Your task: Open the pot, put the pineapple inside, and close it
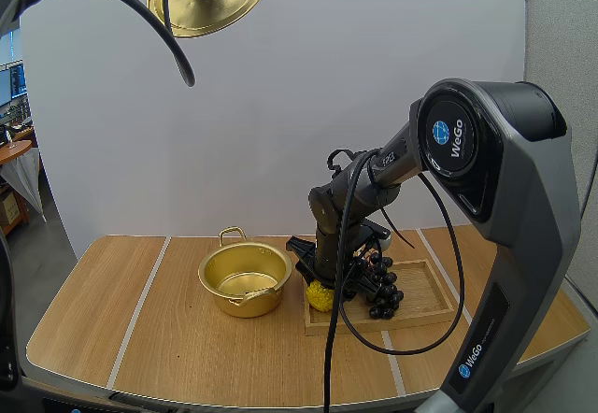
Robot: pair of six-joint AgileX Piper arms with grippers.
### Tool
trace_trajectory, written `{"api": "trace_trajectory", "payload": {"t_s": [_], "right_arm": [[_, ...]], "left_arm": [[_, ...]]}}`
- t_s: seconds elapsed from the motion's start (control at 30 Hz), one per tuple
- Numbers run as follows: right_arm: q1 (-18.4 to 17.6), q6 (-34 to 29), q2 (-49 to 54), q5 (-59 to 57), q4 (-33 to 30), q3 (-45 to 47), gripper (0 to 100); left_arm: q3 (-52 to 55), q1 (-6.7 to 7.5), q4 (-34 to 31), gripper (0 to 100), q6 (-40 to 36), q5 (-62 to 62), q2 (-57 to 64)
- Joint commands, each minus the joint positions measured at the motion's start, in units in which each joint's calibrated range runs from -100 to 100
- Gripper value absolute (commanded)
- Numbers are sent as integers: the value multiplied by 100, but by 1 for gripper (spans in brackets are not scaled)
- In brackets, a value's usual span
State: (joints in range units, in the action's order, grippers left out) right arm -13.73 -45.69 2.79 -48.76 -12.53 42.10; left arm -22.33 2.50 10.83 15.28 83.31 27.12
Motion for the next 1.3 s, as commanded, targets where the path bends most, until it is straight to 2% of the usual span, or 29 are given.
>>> {"api": "trace_trajectory", "payload": {"t_s": [0.0,0.13,0.33,0.47,0.57,0.8,1.27], "right_arm": [[13,673,112,-65,75,-360,0],[-25,1841,401,-422,252,-939,0],[-80,3197,835,-881,343,-1701,0],[-288,4498,913,-1389,875,-2077,0],[-471,5029,913,-1570,1111,-2204,0],[-904,5390,775,-1648,1087,-2245,0],[-954,5390,-361,-2222,1011,-2480,0]], "left_arm": [[-40,20,47,0,-25,-61,29],[-40,20,47,0,-25,-61,29],[-40,20,47,0,-25,-61,29],[-40,20,47,0,-25,-61,29],[-40,20,47,0,-25,-61,29],[-40,20,47,0,-25,-61,29],[-40,20,47,0,-25,-61,29]]}}
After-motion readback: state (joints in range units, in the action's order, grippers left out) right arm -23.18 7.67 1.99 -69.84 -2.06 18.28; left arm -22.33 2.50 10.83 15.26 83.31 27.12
